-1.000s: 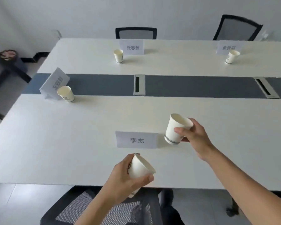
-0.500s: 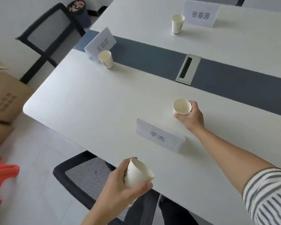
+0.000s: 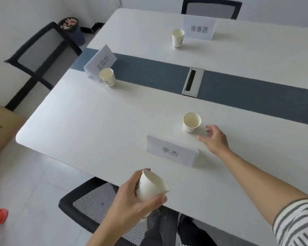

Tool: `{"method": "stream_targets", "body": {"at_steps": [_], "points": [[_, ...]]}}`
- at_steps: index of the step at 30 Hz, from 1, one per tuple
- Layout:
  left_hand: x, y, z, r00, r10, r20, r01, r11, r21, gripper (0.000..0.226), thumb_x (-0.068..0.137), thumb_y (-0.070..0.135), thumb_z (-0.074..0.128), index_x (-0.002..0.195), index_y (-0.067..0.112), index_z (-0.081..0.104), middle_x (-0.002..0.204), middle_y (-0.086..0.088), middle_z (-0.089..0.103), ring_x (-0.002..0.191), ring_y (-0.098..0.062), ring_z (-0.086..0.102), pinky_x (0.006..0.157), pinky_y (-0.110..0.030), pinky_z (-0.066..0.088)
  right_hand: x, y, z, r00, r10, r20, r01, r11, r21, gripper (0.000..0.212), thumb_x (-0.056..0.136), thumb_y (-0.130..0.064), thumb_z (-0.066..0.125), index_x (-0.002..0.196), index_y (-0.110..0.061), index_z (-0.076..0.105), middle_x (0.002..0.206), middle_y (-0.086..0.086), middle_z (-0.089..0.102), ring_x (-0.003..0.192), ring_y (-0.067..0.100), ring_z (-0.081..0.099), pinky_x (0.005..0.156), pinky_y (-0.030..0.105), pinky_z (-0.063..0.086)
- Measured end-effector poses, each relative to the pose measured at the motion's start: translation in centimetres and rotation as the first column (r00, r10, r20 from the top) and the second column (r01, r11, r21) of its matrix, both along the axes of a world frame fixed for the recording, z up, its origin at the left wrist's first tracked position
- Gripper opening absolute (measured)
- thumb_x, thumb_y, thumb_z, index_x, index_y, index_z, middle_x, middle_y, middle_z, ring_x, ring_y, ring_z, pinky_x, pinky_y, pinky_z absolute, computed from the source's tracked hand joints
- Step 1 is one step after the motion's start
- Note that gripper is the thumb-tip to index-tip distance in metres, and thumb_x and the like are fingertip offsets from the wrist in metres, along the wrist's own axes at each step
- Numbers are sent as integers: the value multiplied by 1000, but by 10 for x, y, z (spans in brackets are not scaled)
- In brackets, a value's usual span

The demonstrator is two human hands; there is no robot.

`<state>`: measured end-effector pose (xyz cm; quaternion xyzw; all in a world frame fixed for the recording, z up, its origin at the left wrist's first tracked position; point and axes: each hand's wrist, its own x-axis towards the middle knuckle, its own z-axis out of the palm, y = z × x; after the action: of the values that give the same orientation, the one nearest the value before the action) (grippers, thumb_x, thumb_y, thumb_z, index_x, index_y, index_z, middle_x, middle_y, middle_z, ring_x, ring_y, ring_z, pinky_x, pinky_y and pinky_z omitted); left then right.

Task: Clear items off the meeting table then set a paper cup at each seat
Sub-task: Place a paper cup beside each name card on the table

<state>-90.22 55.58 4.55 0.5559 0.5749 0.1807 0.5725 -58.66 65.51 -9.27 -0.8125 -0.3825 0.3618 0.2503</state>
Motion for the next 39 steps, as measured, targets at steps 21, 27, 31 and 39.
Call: {"method": "stream_targets", "body": {"at_steps": [21,27,31,39], "points": [[78,-129,44,538,-842,35,811,529,249,67,66,27,68,124,44,40,100,8,62,79,-12,64,67,-29,58,-101,-412,182,825,-437,-359,544,785,295,19,80,-19,78,97,-23,72,92,-1,77,87,15,71,77,26,52],[133,-260,46,290,-957,-30,900,262,349,75,68,30,75,126,54,34,122,22,53,111,4,55,89,-15,49,-105,-551,188,725,-486,-487,657,700,279,39,62,-41,78,100,-31,73,97,-1,75,84,13,69,67,25,52],[166,-366,42,156,-987,-40,917,129,378,79,66,34,78,130,53,35,121,24,50,109,5,54,87,-12,48,-100,-658,193,674,-580,-457,728,625,281,55,55,-44,84,106,-28,71,100,-2,74,86,14,70,70,32,54],[237,-513,37,-88,-991,-98,920,-118,374,85,63,51,78,138,42,39,108,21,50,100,2,52,81,-14,47,-72,-808,185,499,-740,-451,865,397,306,69,50,-44,82,115,-31,64,105,-12,72,99,9,68,71,25,55]]}}
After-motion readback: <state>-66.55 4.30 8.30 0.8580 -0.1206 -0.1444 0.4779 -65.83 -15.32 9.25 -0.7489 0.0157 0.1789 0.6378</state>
